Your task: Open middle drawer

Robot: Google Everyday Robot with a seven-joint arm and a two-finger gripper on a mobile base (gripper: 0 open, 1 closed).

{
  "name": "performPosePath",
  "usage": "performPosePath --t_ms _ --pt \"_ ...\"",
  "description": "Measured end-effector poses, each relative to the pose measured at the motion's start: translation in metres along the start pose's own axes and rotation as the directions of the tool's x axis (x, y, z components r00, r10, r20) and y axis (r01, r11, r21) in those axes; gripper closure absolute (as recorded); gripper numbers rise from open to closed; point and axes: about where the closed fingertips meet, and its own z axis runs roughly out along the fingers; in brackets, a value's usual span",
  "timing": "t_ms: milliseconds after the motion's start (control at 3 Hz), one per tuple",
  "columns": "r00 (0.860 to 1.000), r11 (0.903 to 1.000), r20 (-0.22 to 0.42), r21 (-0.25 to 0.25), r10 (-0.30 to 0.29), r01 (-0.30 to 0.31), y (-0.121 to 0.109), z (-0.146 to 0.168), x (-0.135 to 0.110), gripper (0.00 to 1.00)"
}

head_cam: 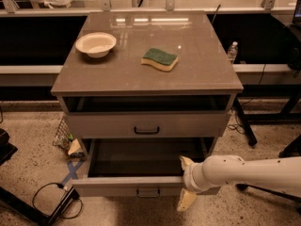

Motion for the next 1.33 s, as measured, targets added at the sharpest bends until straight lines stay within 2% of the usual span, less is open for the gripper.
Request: performPosePath --t_ms 333,667,1000,1333 --pt "1.000 1.0000 0.000 -0.002 0.000 0.000 0.001 0.001 0.000 0.26" --pt "0.999 0.9984 -0.032 -0.037 0.042 -0.044 0.025 0.001 0.005 0.56" --pt "0.992 0.9911 -0.082 -0.080 0.101 -0.107 0.062 -0.001 0.013 0.79" --pt "0.992 0.9910 -0.082 -0.080 0.101 -0.107 0.062 -0.001 0.013 1.00"
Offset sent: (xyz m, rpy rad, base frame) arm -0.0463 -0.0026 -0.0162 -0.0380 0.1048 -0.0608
